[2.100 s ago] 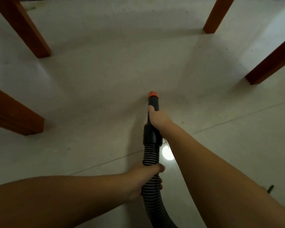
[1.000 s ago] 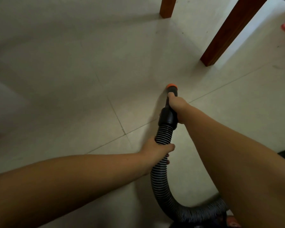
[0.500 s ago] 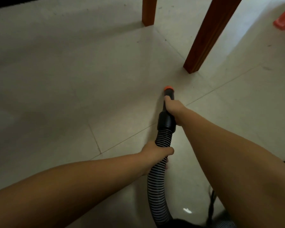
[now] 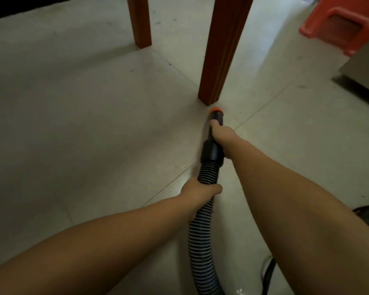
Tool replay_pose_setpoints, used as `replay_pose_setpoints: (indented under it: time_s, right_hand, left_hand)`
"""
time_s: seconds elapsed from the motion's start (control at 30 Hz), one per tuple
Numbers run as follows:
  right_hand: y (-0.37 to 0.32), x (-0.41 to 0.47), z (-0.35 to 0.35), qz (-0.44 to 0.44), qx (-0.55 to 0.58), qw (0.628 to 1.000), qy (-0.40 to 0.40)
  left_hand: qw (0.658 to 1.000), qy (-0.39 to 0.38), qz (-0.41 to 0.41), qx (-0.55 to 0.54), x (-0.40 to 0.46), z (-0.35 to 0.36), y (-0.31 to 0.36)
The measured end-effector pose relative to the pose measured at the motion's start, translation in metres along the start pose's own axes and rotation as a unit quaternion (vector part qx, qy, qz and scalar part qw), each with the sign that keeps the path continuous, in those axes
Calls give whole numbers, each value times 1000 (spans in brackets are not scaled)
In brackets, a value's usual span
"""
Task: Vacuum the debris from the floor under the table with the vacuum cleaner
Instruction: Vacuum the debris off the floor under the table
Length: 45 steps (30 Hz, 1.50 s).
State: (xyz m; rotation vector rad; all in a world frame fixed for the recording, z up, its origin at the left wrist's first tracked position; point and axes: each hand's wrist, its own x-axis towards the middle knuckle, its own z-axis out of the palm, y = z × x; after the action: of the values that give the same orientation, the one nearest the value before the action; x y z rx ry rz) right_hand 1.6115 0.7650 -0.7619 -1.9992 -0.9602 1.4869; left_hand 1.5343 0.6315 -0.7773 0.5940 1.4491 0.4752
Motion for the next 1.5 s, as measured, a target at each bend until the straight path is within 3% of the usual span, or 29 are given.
replay_pose_setpoints:
  time_s: [0.13,0.27,0.43,0.63,0.93,1.27,1.5]
  right_hand:
    - [-11,20,-39,19,83,996,25]
    - [0,42,-87,27,114,989,90]
    - [24,20,-93,61,58,981,172]
    - [35,-23,-30,72,36,989,122]
    - [87,-108,-42,139,166,962,168]
    - [92,-145,23,151,187,964,117]
    - [56,-187,41,203,227,951,54]
  left_hand:
    - [996,-17,35,75,23,11,39]
    - [989,-80,10,124,43,43,62]
    - [986,-118,-28,112,36,56,33]
    - [992,-78,-45,85,-3,7,-12]
    - [969,-164,-36,180,-80,-9,-37]
    - [983,-94,-27,157,-123,-61,-82]
    - [987,-46,29,154,-191,-91,-53]
